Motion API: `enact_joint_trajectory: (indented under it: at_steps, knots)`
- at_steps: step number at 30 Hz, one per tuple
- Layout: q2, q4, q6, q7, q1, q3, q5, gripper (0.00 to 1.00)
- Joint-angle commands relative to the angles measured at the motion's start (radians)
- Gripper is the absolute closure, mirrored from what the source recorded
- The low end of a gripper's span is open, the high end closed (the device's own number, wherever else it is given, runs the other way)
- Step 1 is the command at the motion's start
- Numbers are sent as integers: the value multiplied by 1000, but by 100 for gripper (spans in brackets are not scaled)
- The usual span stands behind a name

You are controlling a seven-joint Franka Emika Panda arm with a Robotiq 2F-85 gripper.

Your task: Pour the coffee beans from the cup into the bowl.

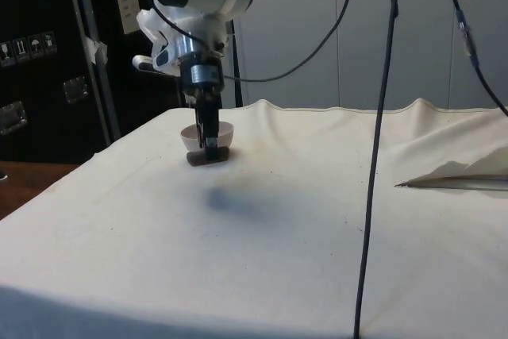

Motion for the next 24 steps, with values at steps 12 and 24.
enact_joint_trajectory:
  at_steps: [12,24]
  knots:
    - [-44,-75,115,-1,8,18,-74,100]
    - [-62,-115,185,23,11,39,-156,100]
